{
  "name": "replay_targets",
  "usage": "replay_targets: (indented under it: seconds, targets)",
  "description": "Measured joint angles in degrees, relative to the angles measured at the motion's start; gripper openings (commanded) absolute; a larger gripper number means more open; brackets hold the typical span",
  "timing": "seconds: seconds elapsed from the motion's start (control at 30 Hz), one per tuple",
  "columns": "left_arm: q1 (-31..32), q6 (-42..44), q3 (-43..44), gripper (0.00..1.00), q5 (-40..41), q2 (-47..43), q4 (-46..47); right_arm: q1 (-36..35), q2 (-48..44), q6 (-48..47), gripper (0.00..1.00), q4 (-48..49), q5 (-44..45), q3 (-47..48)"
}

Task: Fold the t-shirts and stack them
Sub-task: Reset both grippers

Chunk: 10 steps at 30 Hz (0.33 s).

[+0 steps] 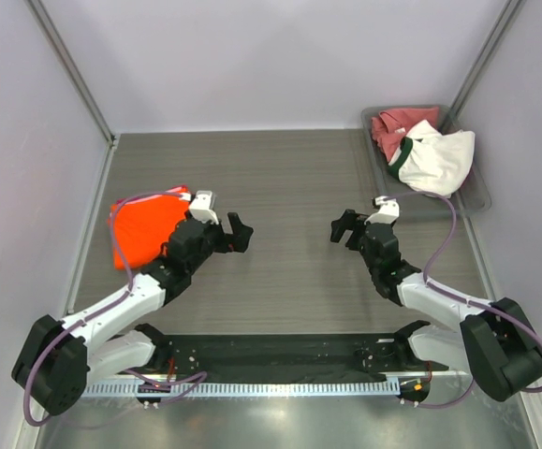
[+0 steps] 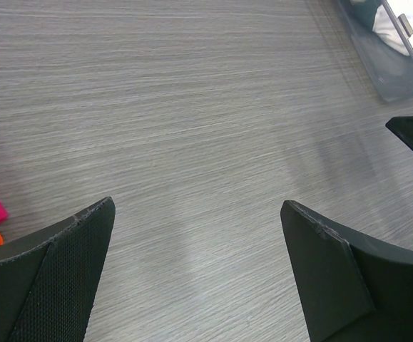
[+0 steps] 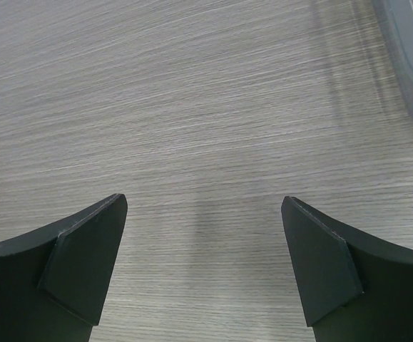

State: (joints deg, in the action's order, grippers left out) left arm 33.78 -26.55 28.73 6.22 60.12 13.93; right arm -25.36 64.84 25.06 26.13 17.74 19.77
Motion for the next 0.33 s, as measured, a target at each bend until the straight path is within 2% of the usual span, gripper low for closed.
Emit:
replay_targets:
  seconds: [0.33]
  targets:
    - [0.0, 0.0, 0.0, 0.99, 0.2, -0.3, 0.0, 0.0, -0.3, -0.8, 0.93, -0.1, 0.3, -0.1]
